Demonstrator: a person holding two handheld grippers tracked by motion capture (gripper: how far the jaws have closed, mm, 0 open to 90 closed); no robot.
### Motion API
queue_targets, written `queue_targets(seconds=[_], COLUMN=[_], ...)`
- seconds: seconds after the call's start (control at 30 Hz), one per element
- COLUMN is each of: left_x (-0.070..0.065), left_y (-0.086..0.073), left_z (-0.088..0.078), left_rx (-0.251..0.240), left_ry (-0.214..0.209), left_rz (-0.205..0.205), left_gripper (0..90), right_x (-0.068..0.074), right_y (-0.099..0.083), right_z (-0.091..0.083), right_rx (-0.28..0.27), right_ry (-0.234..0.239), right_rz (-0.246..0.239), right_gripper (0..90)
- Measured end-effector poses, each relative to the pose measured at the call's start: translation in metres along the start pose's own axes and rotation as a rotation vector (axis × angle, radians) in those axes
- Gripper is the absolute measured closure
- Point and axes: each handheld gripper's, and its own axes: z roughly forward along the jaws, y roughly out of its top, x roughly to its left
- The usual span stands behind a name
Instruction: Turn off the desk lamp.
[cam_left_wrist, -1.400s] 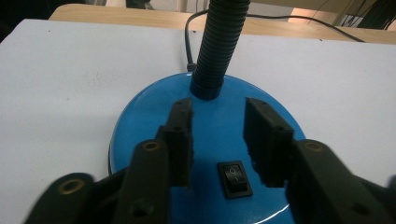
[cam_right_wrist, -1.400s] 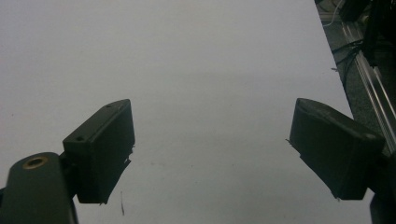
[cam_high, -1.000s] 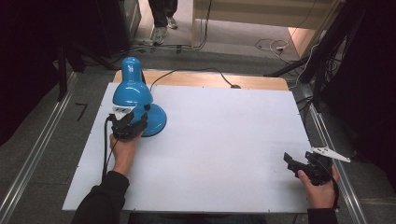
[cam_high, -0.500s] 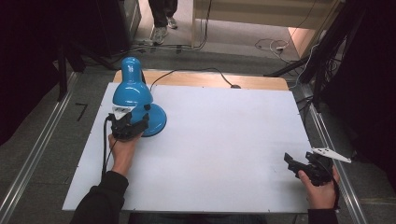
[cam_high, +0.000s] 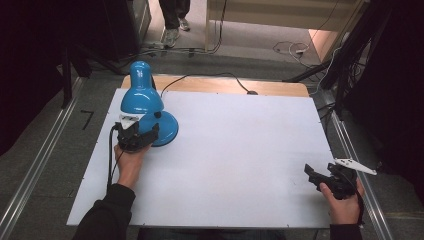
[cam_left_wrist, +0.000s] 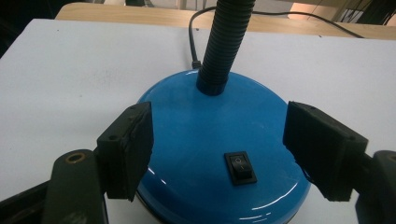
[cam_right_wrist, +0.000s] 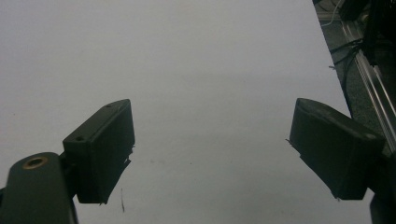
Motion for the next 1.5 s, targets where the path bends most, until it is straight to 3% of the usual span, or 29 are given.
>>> queue_targets(seconds=[1.5], left_x=[0.005], left_y=[-0.013], left_z=[-0.038], left_rx=[-0.013], left_ry=[-0.019], left_rz=[0.026], left_gripper=[23.3], right_x=[0.000], right_y=[-0.001], right_z=[-0.001], right_rx=[-0.003], right_ry=[-0.004], right_rz=[-0.001], right_gripper=[13.0])
